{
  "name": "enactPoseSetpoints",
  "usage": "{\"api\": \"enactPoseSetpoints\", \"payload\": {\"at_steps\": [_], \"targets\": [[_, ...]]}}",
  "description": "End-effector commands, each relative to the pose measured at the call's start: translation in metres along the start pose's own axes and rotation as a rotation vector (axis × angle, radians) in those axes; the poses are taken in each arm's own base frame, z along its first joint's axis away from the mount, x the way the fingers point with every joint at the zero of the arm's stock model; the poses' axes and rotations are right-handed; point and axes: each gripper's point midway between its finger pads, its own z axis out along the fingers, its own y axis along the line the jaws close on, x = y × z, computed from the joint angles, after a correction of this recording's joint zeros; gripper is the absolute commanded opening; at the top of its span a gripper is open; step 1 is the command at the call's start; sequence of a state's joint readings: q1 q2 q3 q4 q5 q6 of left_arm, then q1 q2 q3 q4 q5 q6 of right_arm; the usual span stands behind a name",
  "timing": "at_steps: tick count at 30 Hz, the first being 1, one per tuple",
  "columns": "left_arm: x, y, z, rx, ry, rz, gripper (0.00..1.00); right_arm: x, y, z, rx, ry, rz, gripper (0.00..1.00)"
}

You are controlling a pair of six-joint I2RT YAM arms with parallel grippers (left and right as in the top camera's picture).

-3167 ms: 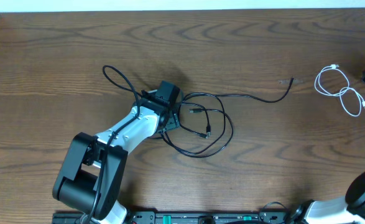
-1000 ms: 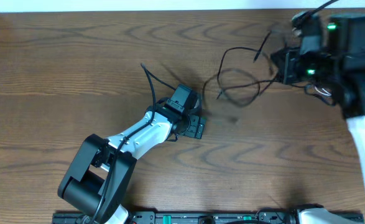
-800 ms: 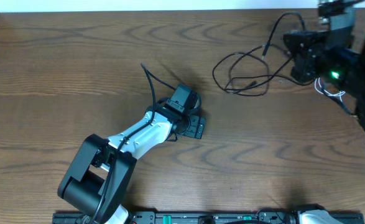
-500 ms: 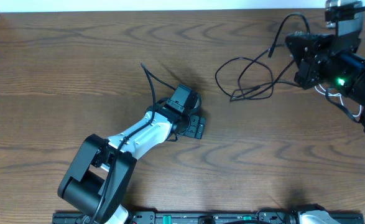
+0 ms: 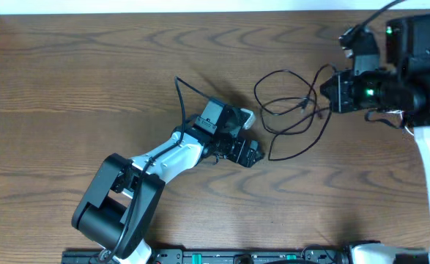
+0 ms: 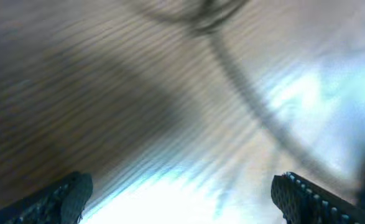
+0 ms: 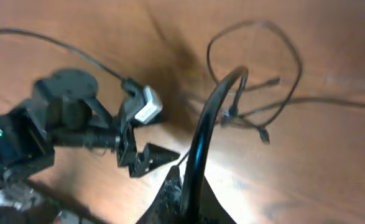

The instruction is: Untangle cables

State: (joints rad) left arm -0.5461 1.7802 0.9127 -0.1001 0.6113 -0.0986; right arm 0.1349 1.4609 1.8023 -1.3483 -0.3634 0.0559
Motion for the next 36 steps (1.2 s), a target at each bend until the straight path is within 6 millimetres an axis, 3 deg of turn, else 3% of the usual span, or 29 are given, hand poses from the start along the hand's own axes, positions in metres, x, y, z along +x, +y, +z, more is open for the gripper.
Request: {"api": "enactPoseSetpoints", "payload": {"at_steps": [1, 9, 15, 22, 27, 33, 36], "targets": [[-0.001, -0.029, 0.001, 0.183, -0.007, 0.053, 0.98, 0.005, 0.010, 0.012, -0.091, 0.065, 0.014, 0.01], [-0.025, -0.033, -0.001, 0.191, -0.103, 0.110, 0.98, 0.012, 0.027, 0.025, -0.135, 0.116, -0.040, 0.01], [-0.061, 0.005, -0.004, -0.050, -0.255, 0.079, 0.98, 0.015, 0.034, 0.026, -0.148, 0.125, -0.088, 0.01], [-0.103, 0.026, -0.023, -0.188, -0.460, -0.020, 0.98, 0.017, 0.039, 0.025, -0.175, 0.134, -0.085, 0.01], [-0.117, 0.035, -0.032, -0.240, -0.540, -0.059, 0.96, 0.020, 0.045, 0.023, -0.209, 0.142, -0.080, 0.01], [-0.119, 0.034, -0.033, -0.236, -0.550, -0.075, 0.74, 0.021, 0.064, 0.018, -0.325, 0.148, -0.070, 0.01], [-0.119, 0.034, -0.033, -0.233, -0.550, -0.081, 0.50, 0.022, 0.070, 0.016, -0.361, 0.150, -0.067, 0.01]]}}
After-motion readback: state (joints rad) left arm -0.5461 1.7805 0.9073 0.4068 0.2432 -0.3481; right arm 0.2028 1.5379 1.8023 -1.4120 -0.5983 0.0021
